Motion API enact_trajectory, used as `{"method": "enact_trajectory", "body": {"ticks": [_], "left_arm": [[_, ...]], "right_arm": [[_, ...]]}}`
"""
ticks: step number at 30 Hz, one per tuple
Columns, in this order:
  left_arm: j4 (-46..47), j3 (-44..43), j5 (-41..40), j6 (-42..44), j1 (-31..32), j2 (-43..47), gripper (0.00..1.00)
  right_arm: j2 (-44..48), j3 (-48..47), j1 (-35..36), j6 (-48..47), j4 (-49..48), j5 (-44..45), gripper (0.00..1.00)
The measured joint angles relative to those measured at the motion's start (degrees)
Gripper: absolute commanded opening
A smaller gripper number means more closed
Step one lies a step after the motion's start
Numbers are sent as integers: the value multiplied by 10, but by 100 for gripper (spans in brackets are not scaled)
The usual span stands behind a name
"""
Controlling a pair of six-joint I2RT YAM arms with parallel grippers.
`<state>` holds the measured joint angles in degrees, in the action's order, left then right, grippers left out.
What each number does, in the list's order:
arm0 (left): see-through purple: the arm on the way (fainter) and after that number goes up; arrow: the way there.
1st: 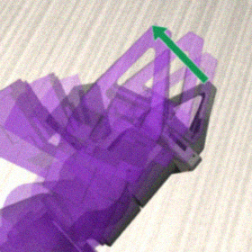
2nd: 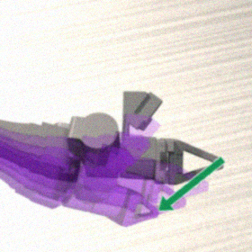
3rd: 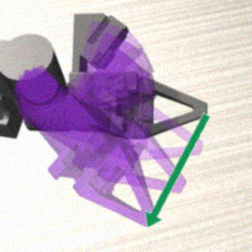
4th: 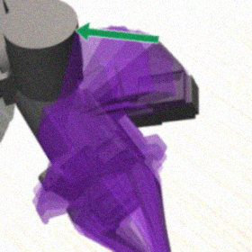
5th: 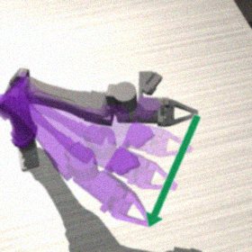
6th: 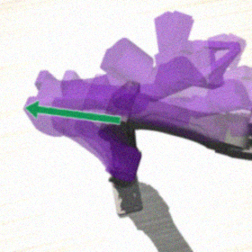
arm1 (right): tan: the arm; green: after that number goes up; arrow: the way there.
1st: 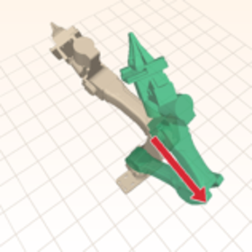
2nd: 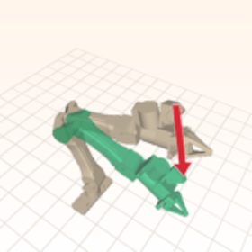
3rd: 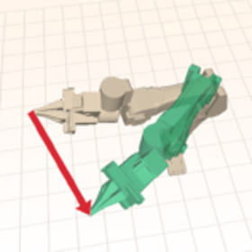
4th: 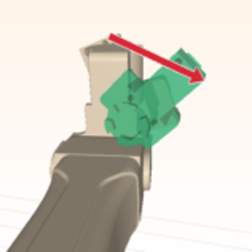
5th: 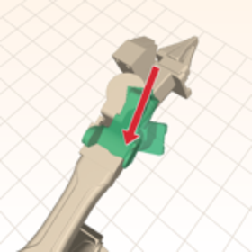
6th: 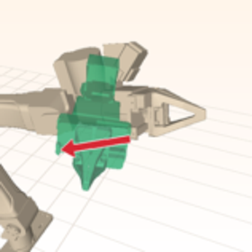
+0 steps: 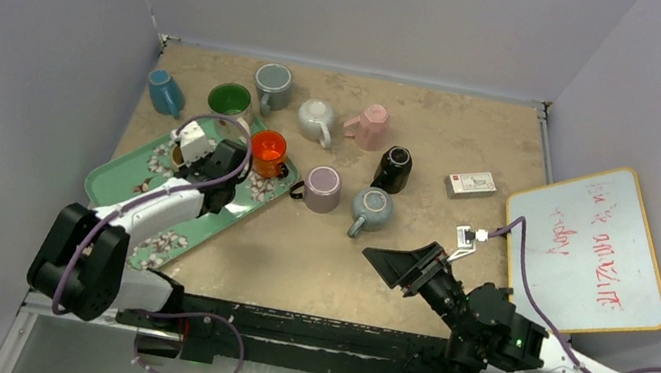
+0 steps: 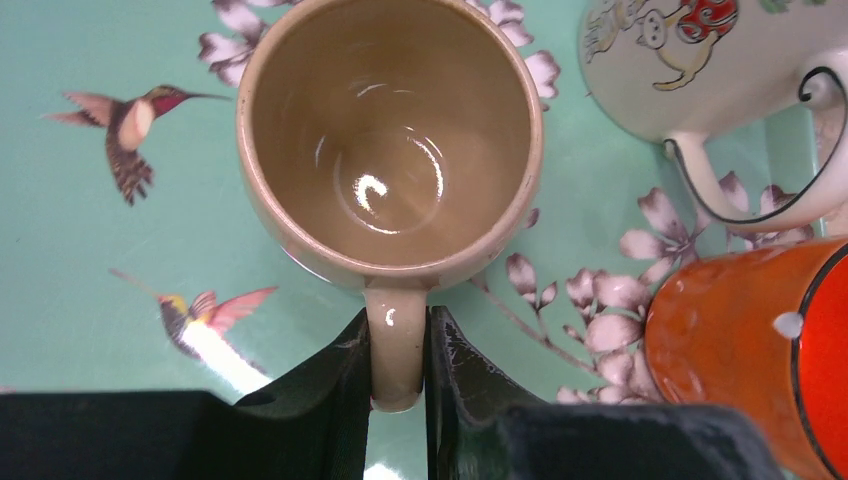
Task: Turn the mug right side up
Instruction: Place the cup on the tray.
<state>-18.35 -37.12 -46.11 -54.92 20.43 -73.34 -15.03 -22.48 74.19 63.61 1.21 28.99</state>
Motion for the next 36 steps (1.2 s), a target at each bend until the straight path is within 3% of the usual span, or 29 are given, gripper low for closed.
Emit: {"method": "enact_trajectory", "body": {"ticks": [9,31,36], "left_arm": [[83,-54,8,35,-19,-97,14],[119,-96,63,26,-85,-140,20],[118,-102,80,30,-94,-141,33]], "right_arm": [[12,-1,0,-2,32,11,99],[22,-10,0,-7,67,34,99],[12,-11,0,-7,66,35,99]]}}
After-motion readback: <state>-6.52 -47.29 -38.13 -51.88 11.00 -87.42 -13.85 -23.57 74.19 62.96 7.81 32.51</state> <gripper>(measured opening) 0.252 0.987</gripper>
